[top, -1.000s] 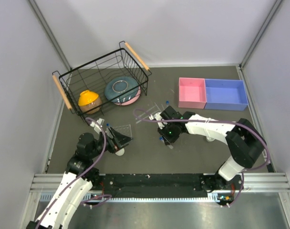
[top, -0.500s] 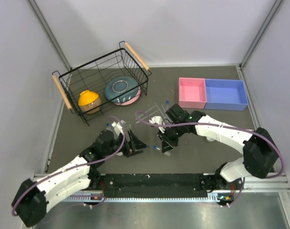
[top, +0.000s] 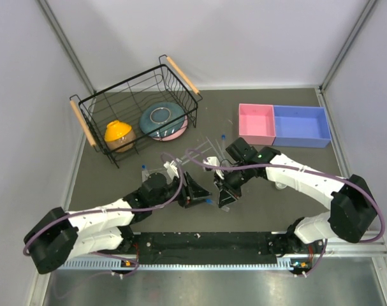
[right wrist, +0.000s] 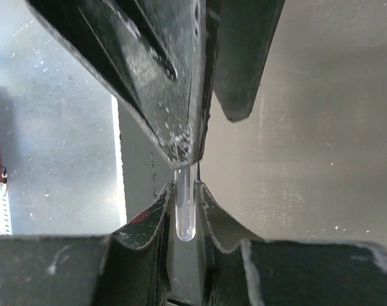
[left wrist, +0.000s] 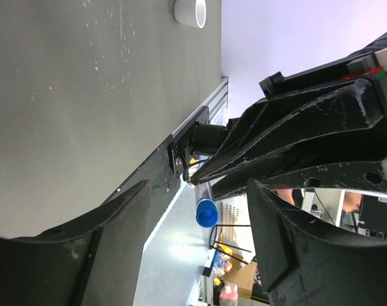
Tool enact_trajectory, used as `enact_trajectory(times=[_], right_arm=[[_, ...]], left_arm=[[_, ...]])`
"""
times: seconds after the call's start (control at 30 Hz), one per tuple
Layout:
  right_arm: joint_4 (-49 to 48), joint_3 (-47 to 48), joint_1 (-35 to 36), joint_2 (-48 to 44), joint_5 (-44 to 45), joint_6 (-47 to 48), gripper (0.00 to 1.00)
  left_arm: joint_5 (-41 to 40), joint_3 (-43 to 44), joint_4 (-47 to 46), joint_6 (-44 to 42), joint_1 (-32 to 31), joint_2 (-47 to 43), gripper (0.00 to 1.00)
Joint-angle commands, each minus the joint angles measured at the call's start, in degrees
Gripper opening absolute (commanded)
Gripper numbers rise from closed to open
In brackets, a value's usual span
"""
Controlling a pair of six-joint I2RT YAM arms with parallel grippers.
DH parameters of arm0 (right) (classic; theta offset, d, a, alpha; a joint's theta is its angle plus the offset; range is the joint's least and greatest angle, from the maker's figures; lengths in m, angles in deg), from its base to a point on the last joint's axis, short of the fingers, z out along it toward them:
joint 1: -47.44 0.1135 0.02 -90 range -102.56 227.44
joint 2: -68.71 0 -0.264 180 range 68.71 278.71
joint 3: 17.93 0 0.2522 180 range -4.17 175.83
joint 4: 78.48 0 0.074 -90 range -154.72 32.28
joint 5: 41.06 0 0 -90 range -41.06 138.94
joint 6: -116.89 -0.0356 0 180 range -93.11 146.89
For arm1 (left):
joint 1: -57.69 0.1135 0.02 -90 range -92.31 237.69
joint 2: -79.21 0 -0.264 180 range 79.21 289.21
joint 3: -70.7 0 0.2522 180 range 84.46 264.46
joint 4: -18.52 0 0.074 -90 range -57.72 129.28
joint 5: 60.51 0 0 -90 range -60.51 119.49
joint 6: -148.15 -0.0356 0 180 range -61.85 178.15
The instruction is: Organize the chemistry lab equipment
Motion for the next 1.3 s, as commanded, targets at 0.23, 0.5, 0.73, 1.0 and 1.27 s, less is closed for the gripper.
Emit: enact_trajectory(times=[0.23, 0.5, 0.73, 1.0, 1.27], right_arm=[[0.0, 2.6, -1.2, -1.7, -2.7, 1.9, 0.14], [0.0, 2.2, -1.3, -2.0, -2.4, 2.0, 0.14], [-0.1, 2.3, -1.7, -2.0, -1.7, 2.1, 0.14], [0.8, 2.5, -3.1, -3.4, -1.7, 3.3, 0.54], [4.5, 2.8, -12.1, -11.5, -0.5, 9.8, 0.85]], left_arm=[[-3.1, 3.1, -10.3, 4.5, -6.0, 6.4, 0.49], [-3.7, 3.1, -9.7, 4.5, -6.4, 6.5, 0.30], [-4.1, 3.0, -7.7, 4.2, -6.5, 4.8, 0.09], [-6.8, 3.9, 0.9, 0.8, -6.4, -1.2, 0.00], [-23.2, 14.4, 38.7, -16.2, -5.3, -14.2, 0.00]])
